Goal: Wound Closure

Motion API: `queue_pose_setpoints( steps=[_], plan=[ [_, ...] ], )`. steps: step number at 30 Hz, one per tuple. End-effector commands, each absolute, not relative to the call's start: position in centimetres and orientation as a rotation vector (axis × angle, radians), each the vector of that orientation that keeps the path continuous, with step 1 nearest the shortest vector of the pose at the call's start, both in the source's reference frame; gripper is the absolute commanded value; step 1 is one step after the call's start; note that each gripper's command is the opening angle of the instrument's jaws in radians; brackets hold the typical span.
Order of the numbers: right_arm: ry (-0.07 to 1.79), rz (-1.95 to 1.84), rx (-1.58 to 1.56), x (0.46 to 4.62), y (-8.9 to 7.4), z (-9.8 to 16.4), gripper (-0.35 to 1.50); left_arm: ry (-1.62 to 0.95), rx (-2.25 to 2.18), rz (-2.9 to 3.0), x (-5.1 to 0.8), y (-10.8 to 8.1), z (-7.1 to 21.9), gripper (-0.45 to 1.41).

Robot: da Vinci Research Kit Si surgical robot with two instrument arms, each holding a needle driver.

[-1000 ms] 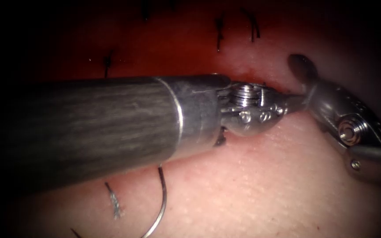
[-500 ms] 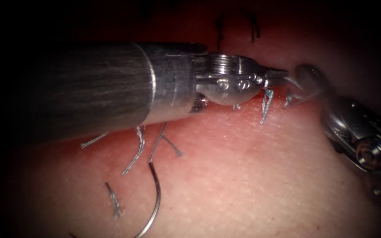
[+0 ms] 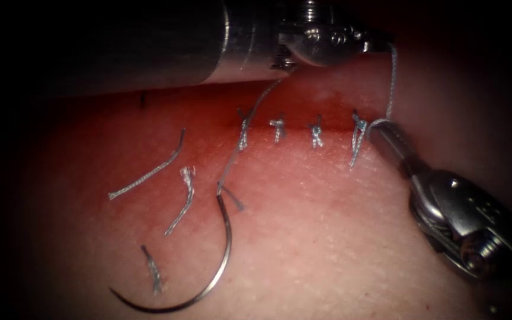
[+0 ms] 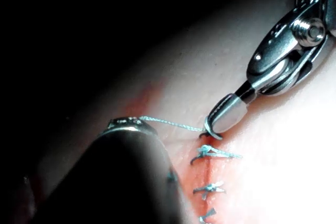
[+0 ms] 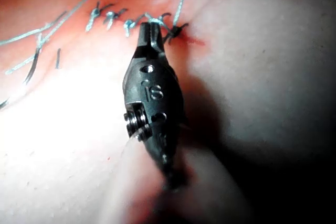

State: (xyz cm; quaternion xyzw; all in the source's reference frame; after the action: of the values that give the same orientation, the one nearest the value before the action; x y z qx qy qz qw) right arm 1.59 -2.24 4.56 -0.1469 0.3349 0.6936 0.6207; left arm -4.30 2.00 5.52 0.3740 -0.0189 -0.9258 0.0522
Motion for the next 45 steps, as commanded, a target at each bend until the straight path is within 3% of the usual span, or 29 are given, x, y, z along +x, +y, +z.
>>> queue_pose_setpoints(
  steps=[1, 12, 26, 45],
  plan=[
    [0.775, 1.586, -0.336, 1.67, -2.3, 4.6, -0.35, -0.064, 1.137, -2.820, -4.36, 2.1, 5.6, -0.45],
    [0.821, 1.563, -0.277, 1.75, -2.5, 4.5, -0.35, -0.092, 1.110, -2.849, -4.39, 2.5, 6.0, -0.45],
    [0.762, 1.540, -0.260, 1.74, -2.7, 4.6, -0.35, -0.287, 1.159, -2.909, -4.45, 2.9, 6.4, -0.45],
    [0.703, 1.506, -0.224, 1.73, -3.0, 4.6, -0.35, -0.327, 1.151, -2.919, -4.49, 2.9, 6.8, -0.45]
  ],
)
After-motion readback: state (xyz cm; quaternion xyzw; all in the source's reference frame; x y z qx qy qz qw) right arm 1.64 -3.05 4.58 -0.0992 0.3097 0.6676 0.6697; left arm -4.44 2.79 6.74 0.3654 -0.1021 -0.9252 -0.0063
